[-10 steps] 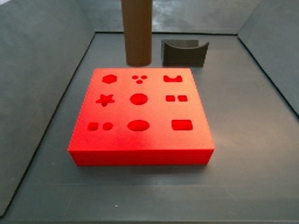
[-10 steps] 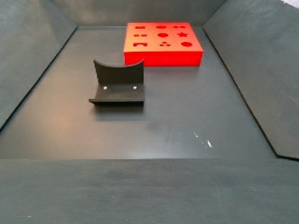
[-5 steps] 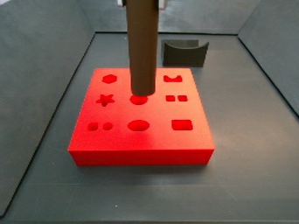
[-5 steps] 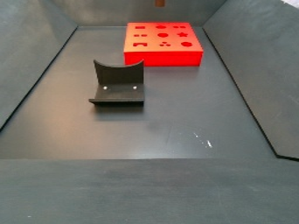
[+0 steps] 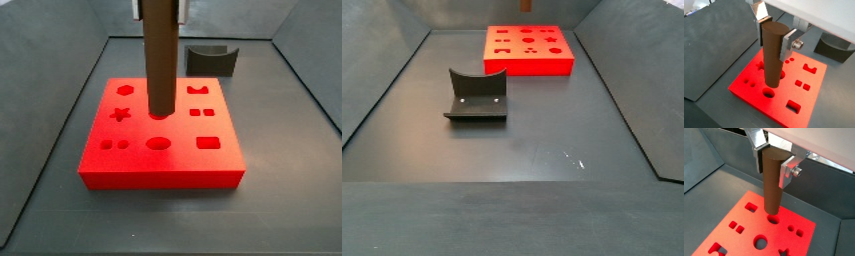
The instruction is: Insert the oval object.
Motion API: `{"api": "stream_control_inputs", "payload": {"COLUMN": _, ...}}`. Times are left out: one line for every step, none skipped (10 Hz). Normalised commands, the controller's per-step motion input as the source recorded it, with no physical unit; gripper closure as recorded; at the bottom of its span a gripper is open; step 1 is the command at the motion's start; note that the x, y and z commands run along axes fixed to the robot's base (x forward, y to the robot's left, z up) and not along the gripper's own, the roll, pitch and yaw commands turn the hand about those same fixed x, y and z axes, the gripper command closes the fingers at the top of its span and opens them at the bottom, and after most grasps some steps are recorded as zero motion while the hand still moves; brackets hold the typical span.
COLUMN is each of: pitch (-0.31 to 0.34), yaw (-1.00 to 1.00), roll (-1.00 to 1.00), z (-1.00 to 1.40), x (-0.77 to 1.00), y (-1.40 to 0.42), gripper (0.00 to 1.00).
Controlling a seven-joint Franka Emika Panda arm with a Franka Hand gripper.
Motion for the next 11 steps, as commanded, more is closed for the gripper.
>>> {"api": "stream_control_inputs", "payload": {"pitch": -0.114, "yaw": 0.00, "roll": 0.27, "z": -0.17, "x": -0.03, "y": -0.20, "gripper": 1.00}}
{"api": "stream_control_inputs", "payload": {"pitch": -0.127, "yaw": 0.00, "roll": 0.26, "z": -0.20, "x": 0.00, "y": -0.24, "gripper": 1.00}}
{"api": "stream_control_inputs", "payload": {"pitch": -0.174, "yaw": 0.00, "roll": 0.25, "z": -0.27, "x": 0.00, "y": -0.22, "gripper": 1.00}}
{"api": "stream_control_inputs", "payload": {"pitch": -0.091, "yaw": 0.00, "roll": 0.13, "z": -0.23, "x": 0.02, "y": -0.05, "gripper": 1.00}}
{"api": "stream_control_inputs", "payload": {"pitch": -0.009, "yaw": 0.00, "roll": 0.06, "z": -0.31, "x": 0.09, "y": 0.00, "gripper": 1.00}}
{"api": "stream_control_inputs", "payload": {"pitch": -0.010, "yaw": 0.00, "roll": 0.00, "z": -0.40, "x": 0.07, "y": 0.00, "gripper": 1.00}}
{"api": "stream_control_inputs", "payload": {"pitch": -0.019, "yaw": 0.00, "roll": -0.04, "z": -0.53, "x": 0.08, "y": 0.00, "gripper": 1.00}}
{"api": "stream_control_inputs", "payload": {"pitch": -0.020, "yaw": 0.00, "roll": -0.14, "z": -0.38, "x": 0.09, "y": 0.00, "gripper": 1.00}}
{"api": "stream_control_inputs", "payload": {"pitch": 0.000, "yaw": -0.05, "roll": -0.08, "z": -0.14, "x": 0.17, "y": -0.05, "gripper": 1.00}}
{"api": "stream_control_inputs", "payload": {"pitch": 0.000, "yaw": -0.05, "roll": -0.04, "z": -0.09, "x": 0.21, "y": -0.01, "gripper": 1.00}}
{"api": "stream_control_inputs", "payload": {"pitch": 0.000, "yaw": -0.12, "roll": 0.00, "z": 0.00, "x": 0.15, "y": 0.00, "gripper": 1.00}}
